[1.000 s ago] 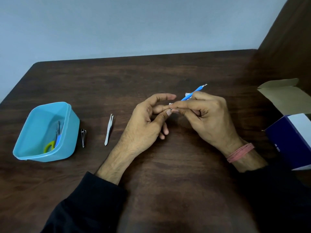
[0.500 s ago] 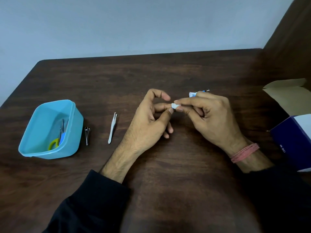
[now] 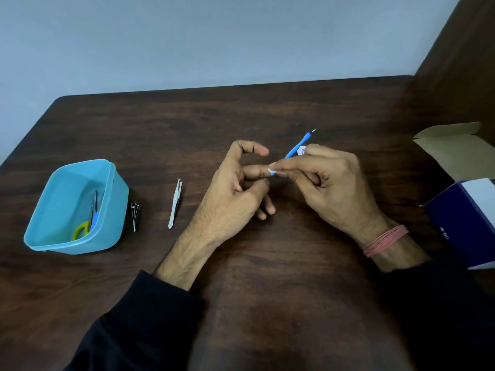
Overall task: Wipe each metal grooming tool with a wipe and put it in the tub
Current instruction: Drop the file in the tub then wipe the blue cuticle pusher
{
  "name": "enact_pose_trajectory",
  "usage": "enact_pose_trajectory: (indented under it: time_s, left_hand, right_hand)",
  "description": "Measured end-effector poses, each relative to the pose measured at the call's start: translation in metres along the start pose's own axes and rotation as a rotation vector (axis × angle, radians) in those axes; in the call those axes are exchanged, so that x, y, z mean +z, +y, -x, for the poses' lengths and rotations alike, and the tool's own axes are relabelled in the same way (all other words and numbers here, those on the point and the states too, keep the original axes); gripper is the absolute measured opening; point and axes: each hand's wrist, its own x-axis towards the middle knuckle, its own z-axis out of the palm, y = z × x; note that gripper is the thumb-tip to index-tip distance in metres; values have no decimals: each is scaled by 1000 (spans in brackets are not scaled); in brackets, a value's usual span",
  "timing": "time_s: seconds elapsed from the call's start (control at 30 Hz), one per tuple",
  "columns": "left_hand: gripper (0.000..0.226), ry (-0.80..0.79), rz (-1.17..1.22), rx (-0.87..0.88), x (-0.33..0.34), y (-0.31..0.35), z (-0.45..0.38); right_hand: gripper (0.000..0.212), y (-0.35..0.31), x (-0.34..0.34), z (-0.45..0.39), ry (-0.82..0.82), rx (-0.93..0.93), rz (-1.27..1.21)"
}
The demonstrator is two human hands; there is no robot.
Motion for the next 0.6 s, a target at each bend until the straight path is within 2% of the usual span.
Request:
enact_pose_trajectory:
  time_s: [0.17, 0.37, 0.6]
  left_hand:
    - [44, -6, 1, -13, 0, 0, 1]
    - [28, -1, 4, -20, 4, -2, -1]
    - [20, 1, 52, 21, 3, -6, -4]
  right_hand:
    - [19, -1, 0, 0, -19, 2, 22]
    - [13, -7, 1, -2, -40, 46, 46]
    - [12, -11, 0, 1, -97, 49, 38]
